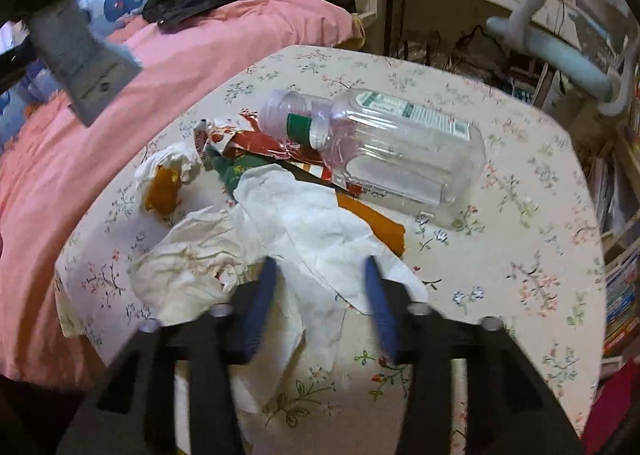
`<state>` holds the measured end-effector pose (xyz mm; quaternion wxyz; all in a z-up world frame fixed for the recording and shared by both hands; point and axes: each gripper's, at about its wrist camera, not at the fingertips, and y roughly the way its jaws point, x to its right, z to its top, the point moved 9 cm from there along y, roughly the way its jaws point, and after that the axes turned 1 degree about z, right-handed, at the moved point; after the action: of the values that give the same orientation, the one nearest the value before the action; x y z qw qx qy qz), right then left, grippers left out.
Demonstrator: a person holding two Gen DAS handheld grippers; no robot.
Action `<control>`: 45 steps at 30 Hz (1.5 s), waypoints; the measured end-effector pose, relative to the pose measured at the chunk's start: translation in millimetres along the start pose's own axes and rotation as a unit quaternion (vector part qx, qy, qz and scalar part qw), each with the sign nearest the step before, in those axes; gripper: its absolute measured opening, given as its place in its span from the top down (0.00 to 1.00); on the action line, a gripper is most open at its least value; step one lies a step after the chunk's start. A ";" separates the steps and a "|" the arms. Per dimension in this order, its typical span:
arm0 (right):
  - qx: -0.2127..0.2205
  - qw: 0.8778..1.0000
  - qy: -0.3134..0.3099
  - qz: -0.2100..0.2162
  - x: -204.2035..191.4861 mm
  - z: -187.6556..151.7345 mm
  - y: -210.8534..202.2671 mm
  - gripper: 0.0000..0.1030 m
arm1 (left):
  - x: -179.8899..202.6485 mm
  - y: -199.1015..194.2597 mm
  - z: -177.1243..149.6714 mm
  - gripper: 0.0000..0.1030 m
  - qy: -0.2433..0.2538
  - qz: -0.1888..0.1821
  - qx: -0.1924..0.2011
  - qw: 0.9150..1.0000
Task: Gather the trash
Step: 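Grasp the crumpled juice carton with the left tool while the right tool grasps a white tissue, then carry the tissue to the yellow bin with the right tool and release while the left holds the carton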
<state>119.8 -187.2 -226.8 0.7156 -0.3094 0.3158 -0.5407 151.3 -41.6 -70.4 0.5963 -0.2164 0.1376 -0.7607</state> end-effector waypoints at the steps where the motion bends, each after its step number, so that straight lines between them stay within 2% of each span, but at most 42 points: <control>1: 0.003 1.000 0.021 0.018 2.4 1.2 -2.4 0.76 | -0.6 -0.4 0.2 0.45 -0.002 0.000 0.000 1.000; 5: 0.023 0.999 0.036 0.025 4.3 7.1 -13.6 0.92 | -6.7 -6.8 2.9 0.45 -0.013 0.000 0.002 1.000; 7: 0.031 0.998 0.047 0.029 7.4 9.7 -18.8 0.96 | -9.6 -9.5 1.9 0.45 -0.017 0.002 0.002 1.000; 15: 0.076 0.992 0.086 0.044 20.9 23.4 -45.6 0.99 | -11.2 -15.2 3.8 0.45 -0.021 0.006 0.007 1.000; 22: 0.123 0.979 0.138 0.088 33.5 35.8 -77.8 0.99 | -8.0 -18.9 6.0 0.45 -0.015 0.006 0.011 1.000; 28: 0.144 0.967 0.170 0.125 33.9 35.1 -98.4 0.99 | -3.6 -28.5 8.9 0.45 -0.007 0.001 0.018 1.000; 30: 0.140 0.967 0.176 0.120 36.8 29.7 -98.5 0.99 | -4.4 -33.5 5.9 0.45 -0.005 0.002 0.018 1.000; 32: 0.123 0.972 0.173 0.097 42.8 21.8 -93.7 0.99 | -5.8 -36.7 1.9 0.45 -0.007 0.001 0.016 1.000; 34: 0.082 0.979 0.170 0.075 47.1 8.8 -77.9 0.99 | -6.3 -39.9 0.5 0.45 -0.006 0.001 0.014 1.000; 39: 0.006 0.986 0.165 0.035 56.3 -20.4 -46.5 0.98 | -4.5 -45.4 -0.8 0.45 -0.004 -0.001 0.016 1.000; 40: -0.004 0.987 0.158 0.021 57.6 -23.5 -42.9 0.95 | -4.5 -45.6 -1.2 0.45 -0.004 -0.001 0.016 1.000; 42: -0.007 0.989 0.146 0.006 58.2 -25.1 -41.2 0.82 | -4.4 -45.5 -1.2 0.45 -0.004 0.000 0.017 1.000; 44: 0.000 0.992 0.128 -0.008 56.6 -22.9 -41.8 0.48 | -4.5 -45.5 -1.5 0.45 -0.004 0.000 0.017 1.000; 45: 0.004 0.993 0.117 -0.012 54.2 -21.8 -41.5 0.44 | -4.5 -45.4 -1.5 0.45 -0.004 0.000 0.017 1.000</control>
<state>90.3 -251.3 -213.9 0.6687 -0.2451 0.3914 -0.5828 113.0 -25.9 -51.2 0.6002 -0.2098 0.1222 -0.7621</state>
